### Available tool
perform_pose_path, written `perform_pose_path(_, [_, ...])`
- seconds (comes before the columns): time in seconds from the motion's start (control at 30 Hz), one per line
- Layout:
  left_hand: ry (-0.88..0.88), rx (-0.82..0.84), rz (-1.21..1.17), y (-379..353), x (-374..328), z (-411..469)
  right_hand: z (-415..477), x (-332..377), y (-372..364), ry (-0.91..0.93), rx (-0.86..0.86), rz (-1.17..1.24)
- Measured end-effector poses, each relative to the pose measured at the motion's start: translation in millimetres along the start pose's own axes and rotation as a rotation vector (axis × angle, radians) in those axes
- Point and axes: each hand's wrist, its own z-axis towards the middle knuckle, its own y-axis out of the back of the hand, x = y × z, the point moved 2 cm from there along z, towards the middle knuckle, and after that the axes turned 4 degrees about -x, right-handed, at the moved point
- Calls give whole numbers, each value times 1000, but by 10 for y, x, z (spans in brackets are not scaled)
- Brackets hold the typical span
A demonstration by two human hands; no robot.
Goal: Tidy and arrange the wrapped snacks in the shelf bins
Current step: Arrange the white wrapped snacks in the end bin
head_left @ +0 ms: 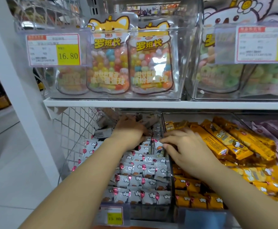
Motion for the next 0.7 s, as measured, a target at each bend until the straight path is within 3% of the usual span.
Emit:
perform_pose_path(0.17, [-38,76,-147,-8,-166,60,49,-7,-58,-39,-106,168])
perform_pose_path(0.37, [38,67,-139,-56,-222,128,37,-3,-81,-20,-198,178])
perform_pose_path(0.5, [46,13,-168,-52,-224,99,42,2,-92,-11,-173,106])
perform_pose_path(0.7, [52,-34,-408,-38,-107,23,32,57,-62,-6,-110,-12])
